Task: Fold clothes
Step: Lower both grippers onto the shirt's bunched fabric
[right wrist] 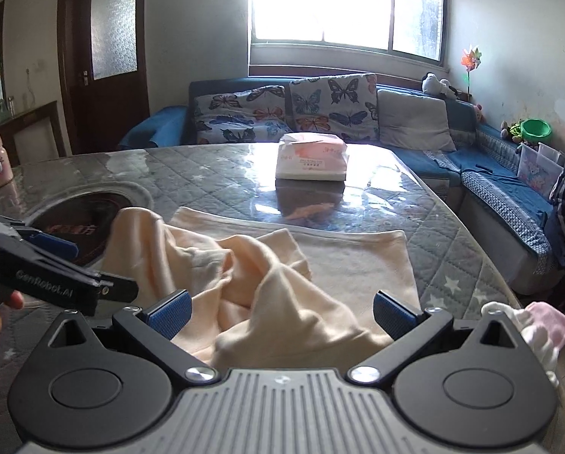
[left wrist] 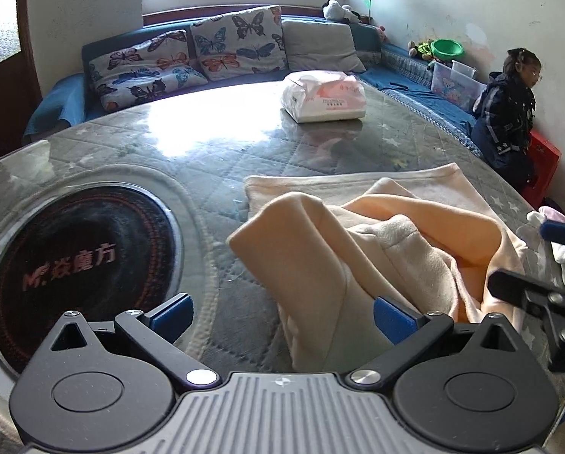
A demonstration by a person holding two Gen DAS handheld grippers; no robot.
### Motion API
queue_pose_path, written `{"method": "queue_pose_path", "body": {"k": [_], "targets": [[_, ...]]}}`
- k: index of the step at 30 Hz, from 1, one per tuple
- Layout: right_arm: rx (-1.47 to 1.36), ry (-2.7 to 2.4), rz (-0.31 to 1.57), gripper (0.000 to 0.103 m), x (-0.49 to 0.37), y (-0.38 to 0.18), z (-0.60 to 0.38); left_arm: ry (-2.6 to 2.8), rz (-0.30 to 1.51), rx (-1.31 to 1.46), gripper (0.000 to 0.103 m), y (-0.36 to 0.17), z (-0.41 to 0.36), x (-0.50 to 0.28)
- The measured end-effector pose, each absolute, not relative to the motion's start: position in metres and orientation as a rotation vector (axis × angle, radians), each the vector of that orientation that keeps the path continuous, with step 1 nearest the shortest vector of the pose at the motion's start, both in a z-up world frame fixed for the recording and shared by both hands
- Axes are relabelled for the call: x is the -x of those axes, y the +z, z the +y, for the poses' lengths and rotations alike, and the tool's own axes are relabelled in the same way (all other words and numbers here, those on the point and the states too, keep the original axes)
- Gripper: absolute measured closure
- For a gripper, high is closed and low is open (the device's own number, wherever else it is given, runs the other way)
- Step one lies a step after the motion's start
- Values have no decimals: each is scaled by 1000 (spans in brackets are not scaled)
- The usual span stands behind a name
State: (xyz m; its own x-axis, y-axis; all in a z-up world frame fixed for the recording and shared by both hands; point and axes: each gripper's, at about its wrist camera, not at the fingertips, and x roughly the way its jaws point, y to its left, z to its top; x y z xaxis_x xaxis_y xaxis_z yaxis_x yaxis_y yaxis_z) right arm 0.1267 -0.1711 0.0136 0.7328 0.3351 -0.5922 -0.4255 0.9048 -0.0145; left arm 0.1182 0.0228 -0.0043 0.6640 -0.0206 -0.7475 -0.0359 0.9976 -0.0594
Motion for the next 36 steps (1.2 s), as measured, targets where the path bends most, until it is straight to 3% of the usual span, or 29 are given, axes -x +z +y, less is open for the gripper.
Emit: {"method": "queue_pose_path", "body": {"k": [6,12,16,20,36], "targets": [[136,367,677,0,-162,-7,-181,-30,860,40,4,-21,15,-125],[64,357,763,0,-186,-31,-193,-92,831,18,25,-27,9,-126],[55,374,779,0,-191,-41,-185,-120,810,8,52,-25,11,-126],[87,425,772,0,-191,-42,-163,-123,804,33,65,-24,23,-125],[216,690,752,0,-183,-41,-45,121,803,95,71,-19,109,-74]]}}
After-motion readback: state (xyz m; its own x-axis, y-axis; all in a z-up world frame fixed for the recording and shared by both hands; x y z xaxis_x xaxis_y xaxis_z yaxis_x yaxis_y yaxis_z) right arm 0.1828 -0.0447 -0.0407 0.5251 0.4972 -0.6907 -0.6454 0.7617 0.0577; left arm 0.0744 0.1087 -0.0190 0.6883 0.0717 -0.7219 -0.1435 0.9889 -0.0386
